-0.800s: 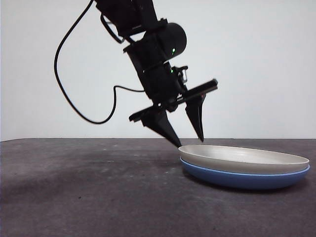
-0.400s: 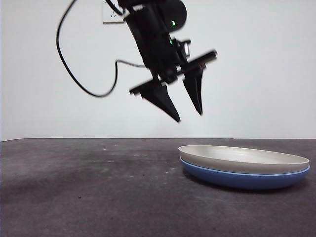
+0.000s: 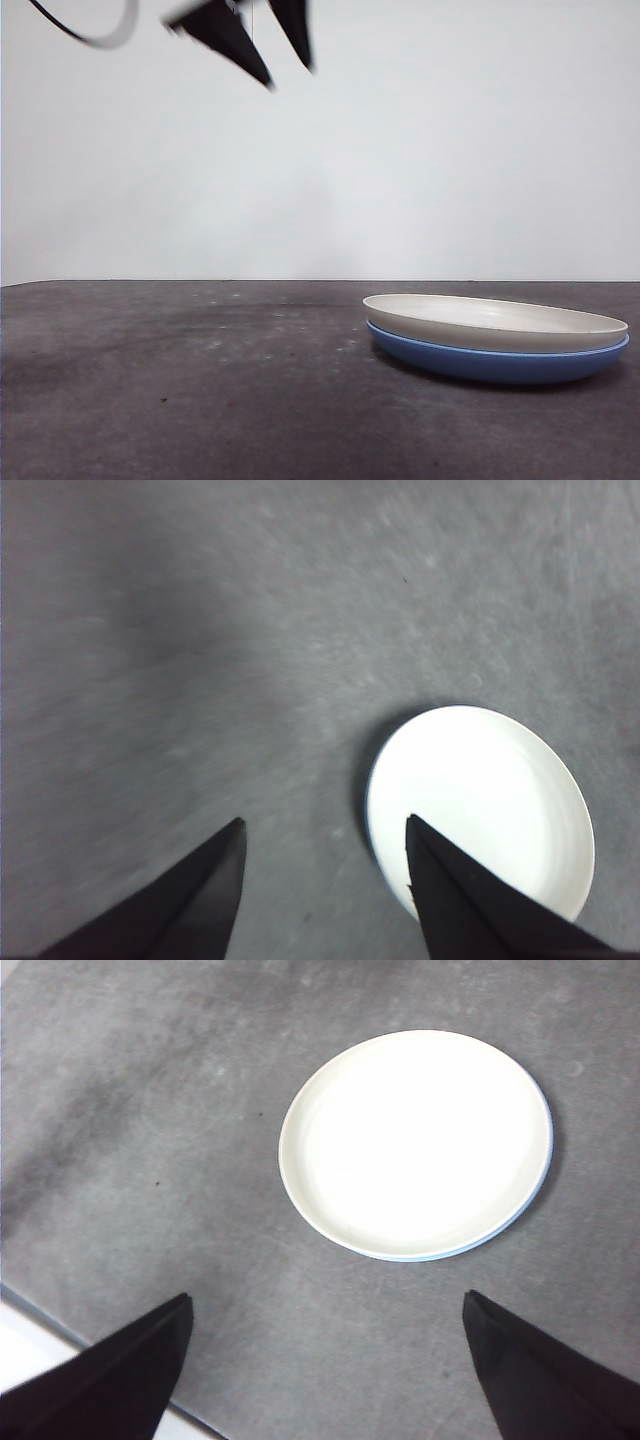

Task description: Pick up the white plate, put it on the blue plate, put it on desk

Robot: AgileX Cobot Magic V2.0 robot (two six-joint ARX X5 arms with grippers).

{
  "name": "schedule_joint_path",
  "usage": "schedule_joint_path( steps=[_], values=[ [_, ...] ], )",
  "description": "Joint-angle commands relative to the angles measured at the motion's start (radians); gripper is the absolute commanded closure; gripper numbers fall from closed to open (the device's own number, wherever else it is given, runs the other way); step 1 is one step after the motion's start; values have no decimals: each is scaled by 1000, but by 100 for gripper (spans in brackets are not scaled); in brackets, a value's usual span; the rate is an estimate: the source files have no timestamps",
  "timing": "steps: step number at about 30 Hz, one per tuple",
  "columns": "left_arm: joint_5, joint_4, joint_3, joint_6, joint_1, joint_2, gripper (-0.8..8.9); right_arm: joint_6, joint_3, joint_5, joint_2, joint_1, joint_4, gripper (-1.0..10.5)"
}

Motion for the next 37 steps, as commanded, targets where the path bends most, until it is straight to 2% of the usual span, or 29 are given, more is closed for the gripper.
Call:
schedule_joint_path(
  steps=[1, 5, 10, 14, 16, 19, 26, 31, 37],
  values=[
    [4, -50, 21, 67, 18, -61, 555, 10, 19, 14, 6, 4, 6, 515],
    [57, -78, -23, 83, 73, -180, 555, 10, 19, 13, 6, 4, 7, 515],
    [134, -31, -344, 97, 123, -429, 556, 10, 19, 13, 6, 4, 10, 515],
    [416, 12, -595, 92, 117, -587, 557, 11, 19, 13, 6, 4, 9, 515],
    [483, 7, -669, 98, 99, -622, 561, 16, 19, 13, 15, 4, 9, 515],
    [501, 5, -727, 113, 80, -644, 561, 33, 19, 13, 20, 4, 6, 515],
    [501, 13, -728, 119, 66, -644, 561, 69, 19, 16, 23, 4, 5, 515],
    [501, 13, -728, 120, 66, -644, 561, 117, 19, 121, 53, 4, 11, 515],
    [501, 13, -728, 124, 66, -644, 561, 122, 19, 214, 176, 3, 60, 516]
  ],
)
